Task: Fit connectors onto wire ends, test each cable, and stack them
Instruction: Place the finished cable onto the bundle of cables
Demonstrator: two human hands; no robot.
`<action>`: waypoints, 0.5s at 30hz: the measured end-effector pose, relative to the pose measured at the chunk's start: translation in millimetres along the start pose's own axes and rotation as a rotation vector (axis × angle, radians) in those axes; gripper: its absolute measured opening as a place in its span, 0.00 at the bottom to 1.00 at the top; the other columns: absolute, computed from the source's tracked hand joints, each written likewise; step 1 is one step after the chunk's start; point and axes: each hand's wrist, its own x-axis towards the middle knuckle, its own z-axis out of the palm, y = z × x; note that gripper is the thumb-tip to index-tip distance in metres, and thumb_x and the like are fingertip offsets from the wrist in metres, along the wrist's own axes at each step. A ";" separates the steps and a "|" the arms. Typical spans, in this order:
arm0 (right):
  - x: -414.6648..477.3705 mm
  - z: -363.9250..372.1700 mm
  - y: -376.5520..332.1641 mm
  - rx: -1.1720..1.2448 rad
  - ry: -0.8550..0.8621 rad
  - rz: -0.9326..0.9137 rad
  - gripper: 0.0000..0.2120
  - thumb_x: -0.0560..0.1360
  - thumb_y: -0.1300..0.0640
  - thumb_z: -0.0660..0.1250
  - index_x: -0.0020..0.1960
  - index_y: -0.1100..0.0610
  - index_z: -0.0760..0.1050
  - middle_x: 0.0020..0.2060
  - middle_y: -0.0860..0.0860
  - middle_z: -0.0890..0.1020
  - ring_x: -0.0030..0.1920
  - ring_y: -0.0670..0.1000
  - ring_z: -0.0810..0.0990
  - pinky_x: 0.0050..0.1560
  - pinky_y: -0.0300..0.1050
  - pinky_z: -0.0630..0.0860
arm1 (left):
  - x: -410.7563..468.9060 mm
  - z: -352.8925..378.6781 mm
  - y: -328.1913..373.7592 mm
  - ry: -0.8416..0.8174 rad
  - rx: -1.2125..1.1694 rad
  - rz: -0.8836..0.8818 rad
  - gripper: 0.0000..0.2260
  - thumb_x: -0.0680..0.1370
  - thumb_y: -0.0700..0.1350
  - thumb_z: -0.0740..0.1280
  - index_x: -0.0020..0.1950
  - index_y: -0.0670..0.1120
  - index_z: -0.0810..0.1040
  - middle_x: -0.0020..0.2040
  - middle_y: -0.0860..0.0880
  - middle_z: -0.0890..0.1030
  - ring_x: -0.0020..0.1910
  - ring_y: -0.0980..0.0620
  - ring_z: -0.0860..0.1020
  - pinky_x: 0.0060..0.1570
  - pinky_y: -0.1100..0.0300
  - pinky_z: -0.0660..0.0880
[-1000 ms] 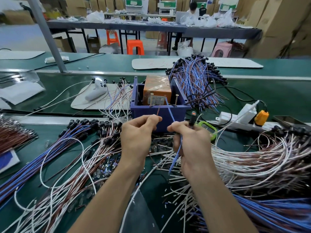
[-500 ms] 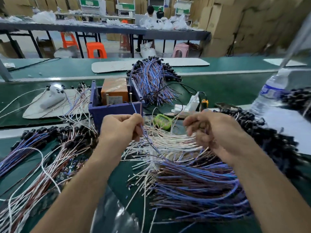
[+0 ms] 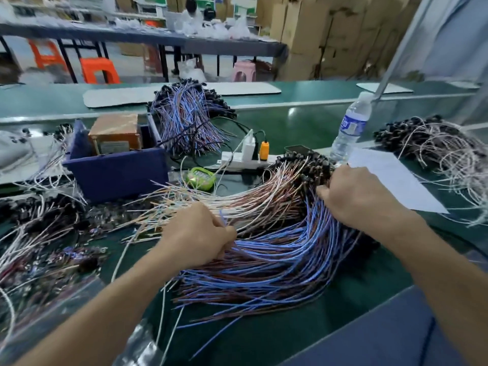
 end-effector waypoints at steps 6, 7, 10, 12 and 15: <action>-0.6 17.6 7.5 -0.189 0.136 -0.094 0.24 0.80 0.40 0.63 0.32 0.52 0.64 0.28 0.48 0.66 0.34 0.57 0.70 0.39 0.48 0.67 | -0.6 10.9 -3.3 0.114 0.248 0.002 0.22 0.74 0.60 0.71 0.30 0.43 0.81 0.21 0.51 0.73 0.24 0.49 0.73 0.27 0.61 0.68; -3.4 18.9 6.7 -0.224 0.182 -0.117 0.25 0.80 0.40 0.64 0.31 0.52 0.62 0.27 0.48 0.63 0.33 0.57 0.70 0.38 0.48 0.66 | -1.3 10.3 -4.3 0.125 0.270 0.003 0.24 0.74 0.60 0.71 0.27 0.43 0.78 0.20 0.52 0.71 0.22 0.50 0.72 0.26 0.62 0.66; -14.5 21.6 -4.8 -0.220 0.302 -0.161 0.24 0.79 0.40 0.65 0.30 0.53 0.69 0.24 0.47 0.62 0.31 0.57 0.71 0.36 0.46 0.66 | -2.5 4.2 -7.3 0.147 0.266 -0.004 0.28 0.75 0.61 0.71 0.22 0.46 0.69 0.17 0.52 0.68 0.17 0.52 0.66 0.25 0.62 0.63; -23.4 26.3 -22.3 -0.107 0.294 -0.187 0.23 0.79 0.40 0.63 0.33 0.54 0.77 0.24 0.48 0.68 0.30 0.56 0.71 0.36 0.46 0.67 | -2.1 -3.6 -10.0 0.153 0.242 -0.013 0.27 0.76 0.62 0.69 0.23 0.47 0.70 0.19 0.49 0.71 0.18 0.51 0.70 0.25 0.62 0.66; -36.3 36.8 -60.3 0.088 0.209 -0.291 0.22 0.81 0.42 0.62 0.36 0.54 0.80 0.28 0.50 0.77 0.32 0.57 0.78 0.37 0.46 0.73 | -2.1 -19.7 -17.5 0.164 0.143 -0.041 0.23 0.76 0.62 0.69 0.29 0.47 0.79 0.21 0.51 0.77 0.19 0.55 0.72 0.28 0.62 0.69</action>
